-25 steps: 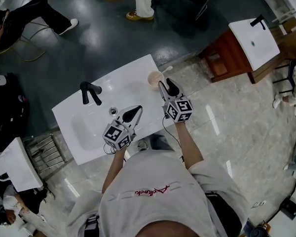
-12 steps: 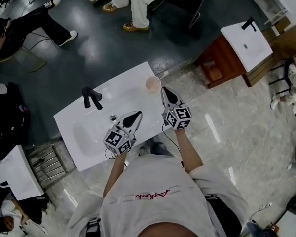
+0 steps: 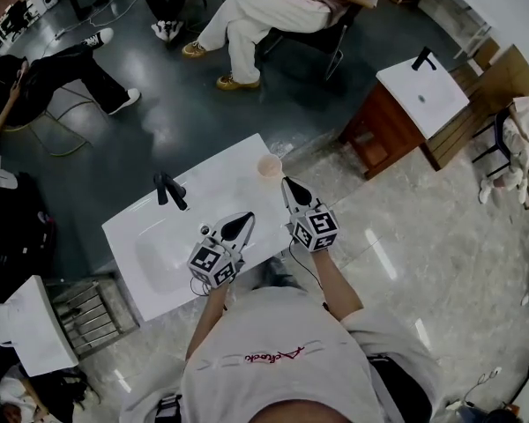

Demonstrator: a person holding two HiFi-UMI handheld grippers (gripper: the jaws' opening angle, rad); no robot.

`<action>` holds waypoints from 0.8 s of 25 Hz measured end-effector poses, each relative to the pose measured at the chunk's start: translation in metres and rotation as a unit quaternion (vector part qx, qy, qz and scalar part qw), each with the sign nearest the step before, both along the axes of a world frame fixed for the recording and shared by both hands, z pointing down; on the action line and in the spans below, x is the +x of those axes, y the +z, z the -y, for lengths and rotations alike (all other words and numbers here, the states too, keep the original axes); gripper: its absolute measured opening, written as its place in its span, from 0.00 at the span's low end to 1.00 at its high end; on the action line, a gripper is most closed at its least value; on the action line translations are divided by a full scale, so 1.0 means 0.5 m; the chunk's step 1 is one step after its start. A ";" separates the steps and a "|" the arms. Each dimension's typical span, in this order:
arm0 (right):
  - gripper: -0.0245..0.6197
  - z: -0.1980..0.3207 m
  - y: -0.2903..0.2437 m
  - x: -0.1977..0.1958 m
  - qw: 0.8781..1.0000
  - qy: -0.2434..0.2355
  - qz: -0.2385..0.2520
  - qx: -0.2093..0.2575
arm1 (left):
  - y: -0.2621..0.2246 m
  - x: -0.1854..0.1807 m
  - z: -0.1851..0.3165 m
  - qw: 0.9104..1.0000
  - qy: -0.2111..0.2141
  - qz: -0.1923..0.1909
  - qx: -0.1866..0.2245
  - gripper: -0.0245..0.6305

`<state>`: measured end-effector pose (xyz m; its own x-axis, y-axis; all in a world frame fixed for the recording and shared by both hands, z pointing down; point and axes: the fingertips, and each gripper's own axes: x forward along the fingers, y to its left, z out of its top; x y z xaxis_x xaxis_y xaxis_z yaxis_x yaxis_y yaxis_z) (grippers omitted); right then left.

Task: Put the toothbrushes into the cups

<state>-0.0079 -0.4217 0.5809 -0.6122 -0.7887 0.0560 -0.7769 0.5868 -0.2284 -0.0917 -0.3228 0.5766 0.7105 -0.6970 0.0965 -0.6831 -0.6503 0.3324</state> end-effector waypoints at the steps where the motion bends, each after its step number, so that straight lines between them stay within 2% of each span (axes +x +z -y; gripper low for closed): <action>1: 0.04 -0.008 -0.015 -0.003 1.000 -0.001 -0.004 0.010 | -0.004 0.000 -0.003 1.000 0.002 -0.001 0.004 0.06; 11: 0.04 -0.090 -0.196 -0.026 0.992 -0.003 -0.015 0.122 | -0.082 0.006 -0.047 0.998 0.022 -0.002 0.056 0.06; 16: 0.04 -0.159 -0.208 -0.036 0.992 0.003 -0.019 0.128 | -0.100 0.004 -0.091 0.997 0.030 -0.003 0.072 0.06; 20: 0.04 -0.228 -0.183 -0.044 0.993 0.008 -0.025 0.112 | -0.104 0.002 -0.132 0.996 0.035 -0.006 0.077 0.06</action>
